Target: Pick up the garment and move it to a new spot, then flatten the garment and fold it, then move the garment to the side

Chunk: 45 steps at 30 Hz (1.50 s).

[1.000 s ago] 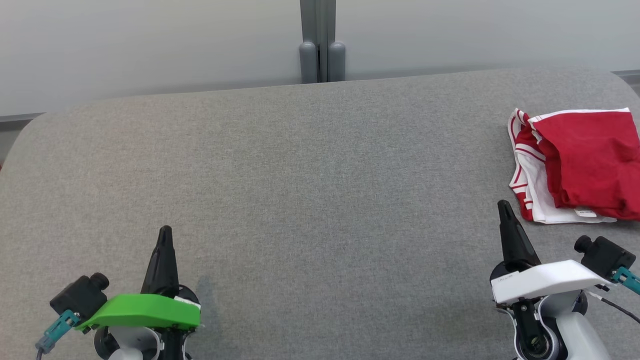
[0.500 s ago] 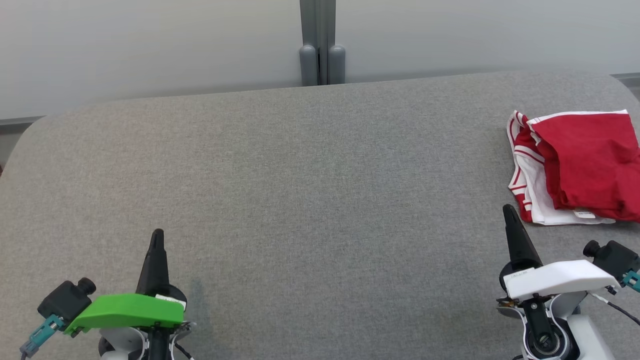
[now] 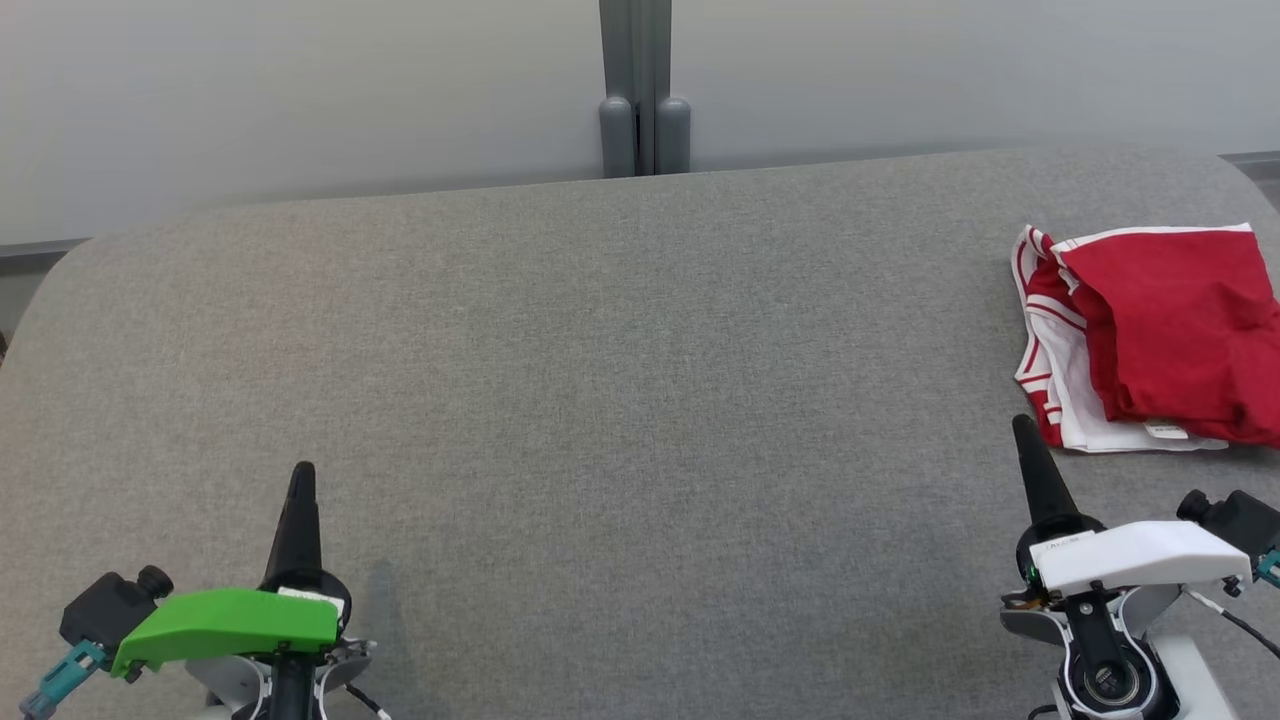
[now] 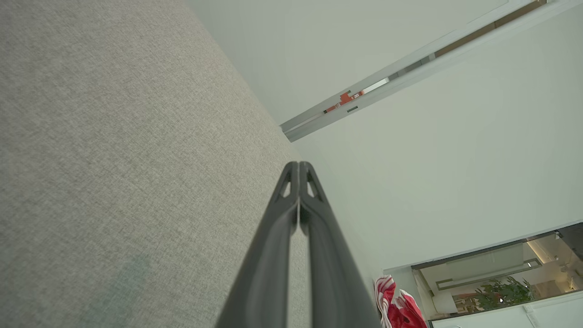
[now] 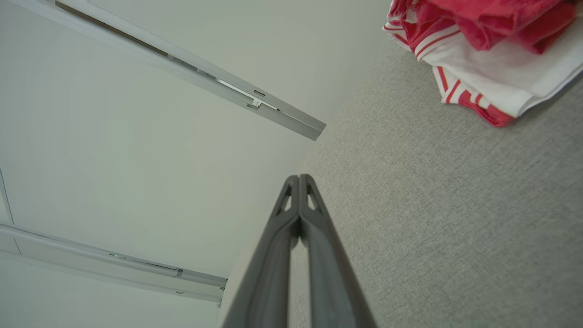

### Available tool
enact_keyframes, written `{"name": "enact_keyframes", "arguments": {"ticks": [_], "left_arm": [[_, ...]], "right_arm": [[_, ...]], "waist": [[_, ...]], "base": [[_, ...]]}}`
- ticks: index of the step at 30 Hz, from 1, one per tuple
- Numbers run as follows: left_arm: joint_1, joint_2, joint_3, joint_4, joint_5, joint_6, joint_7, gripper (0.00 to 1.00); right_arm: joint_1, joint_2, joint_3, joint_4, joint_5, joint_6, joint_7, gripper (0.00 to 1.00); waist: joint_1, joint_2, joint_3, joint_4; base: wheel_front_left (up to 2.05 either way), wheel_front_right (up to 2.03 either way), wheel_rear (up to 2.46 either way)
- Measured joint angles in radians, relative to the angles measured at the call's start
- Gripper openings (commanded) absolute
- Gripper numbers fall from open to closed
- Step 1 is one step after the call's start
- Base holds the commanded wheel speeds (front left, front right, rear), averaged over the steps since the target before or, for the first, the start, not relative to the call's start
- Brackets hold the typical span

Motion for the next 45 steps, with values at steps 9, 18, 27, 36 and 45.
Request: {"name": "enact_keyframes", "arguments": {"ticks": [9, 18, 27, 36, 45], "left_arm": [[-0.004, 0.001, 0.018, 0.006, -0.086, -0.004, 0.025, 0.00], [-0.005, 0.001, 0.034, 0.012, -0.161, -0.012, 0.047, 0.00], [-0.010, 0.001, 0.050, 0.016, -0.231, -0.016, 0.070, 0.00], [-0.014, 0.001, 0.065, 0.020, -0.295, -0.021, 0.088, 0.00], [-0.015, 0.001, 0.079, 0.023, -0.353, -0.025, 0.107, 0.00]], "right_arm": [[-0.002, -0.001, -0.013, 0.007, 0.090, 0.000, 0.024, 0.00], [-0.003, -0.001, -0.026, 0.013, 0.170, 0.000, 0.046, 0.00], [-0.003, -0.001, -0.038, 0.018, 0.244, 0.000, 0.068, 0.00], [-0.005, -0.001, -0.050, 0.023, 0.313, 0.000, 0.089, 0.00], [-0.007, 0.000, -0.061, 0.028, 0.376, 0.000, 0.107, 0.00]], "waist": [[0.0000, 0.0000, -0.005, 0.000], [0.0000, 0.0000, -0.011, 0.000], [0.0000, 0.0000, -0.016, -0.001], [0.0000, 0.0000, -0.021, -0.001], [0.0000, 0.0000, -0.027, -0.001]], "base": [[0.00, 0.00, 0.00], [0.00, 0.00, 0.00], [0.00, 0.00, 0.00], [0.00, 0.00, 0.00], [0.00, 0.00, 0.00]]}}
